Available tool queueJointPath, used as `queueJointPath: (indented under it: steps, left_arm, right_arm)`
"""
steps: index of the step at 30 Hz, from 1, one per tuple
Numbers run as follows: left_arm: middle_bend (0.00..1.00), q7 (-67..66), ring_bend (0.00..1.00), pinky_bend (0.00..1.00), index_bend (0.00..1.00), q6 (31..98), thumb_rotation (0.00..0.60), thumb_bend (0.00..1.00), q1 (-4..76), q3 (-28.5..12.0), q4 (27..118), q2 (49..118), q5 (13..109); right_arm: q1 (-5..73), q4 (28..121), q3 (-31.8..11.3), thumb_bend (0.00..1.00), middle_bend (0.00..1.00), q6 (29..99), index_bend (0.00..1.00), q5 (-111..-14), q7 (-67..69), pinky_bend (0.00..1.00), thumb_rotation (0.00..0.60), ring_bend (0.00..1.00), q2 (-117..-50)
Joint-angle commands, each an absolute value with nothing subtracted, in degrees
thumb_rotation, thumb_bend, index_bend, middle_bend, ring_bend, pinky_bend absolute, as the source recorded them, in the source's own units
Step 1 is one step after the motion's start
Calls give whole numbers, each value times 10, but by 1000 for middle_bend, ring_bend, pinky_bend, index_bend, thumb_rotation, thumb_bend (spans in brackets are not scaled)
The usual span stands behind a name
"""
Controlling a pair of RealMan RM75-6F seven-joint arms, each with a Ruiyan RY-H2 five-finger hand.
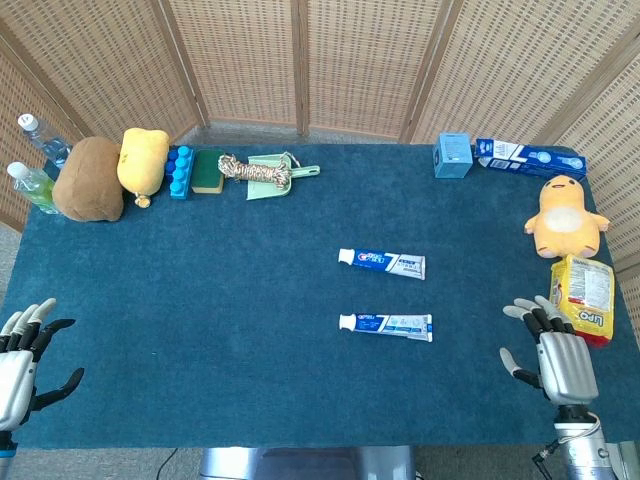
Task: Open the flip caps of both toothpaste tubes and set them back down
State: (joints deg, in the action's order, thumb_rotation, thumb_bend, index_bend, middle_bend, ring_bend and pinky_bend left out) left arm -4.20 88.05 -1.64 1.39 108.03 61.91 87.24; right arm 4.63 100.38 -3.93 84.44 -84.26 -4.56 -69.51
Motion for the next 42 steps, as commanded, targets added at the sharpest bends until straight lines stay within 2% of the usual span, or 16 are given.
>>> queueJointPath:
  steps: [1, 25, 34, 42]
  left_arm:
    - [77, -43, 3, 11, 223, 879, 600, 246, -16, 14, 1080, 620, 872]
    - [76, -30, 3, 12, 222, 889, 600, 247, -17, 15, 1087, 608, 893]
    - [76, -27, 3, 12, 222, 869, 600, 246, 1, 5, 1093, 608, 892]
    - [74, -33, 3, 12, 222, 846, 600, 246, 25, -12, 1097, 607, 878]
  right_arm:
    - [46, 1003, -39, 314, 250, 844, 275, -842, -46, 178, 600, 109, -696]
    - [54, 1017, -34, 314, 250, 831, 265, -856, -56, 178, 600, 109, -694]
    - [99, 1034, -44, 315, 250, 775, 265, -853, -113, 178, 600, 109, -732]
    - [139, 1049, -59, 308, 248, 725, 261, -812, -180, 179, 600, 109, -775]
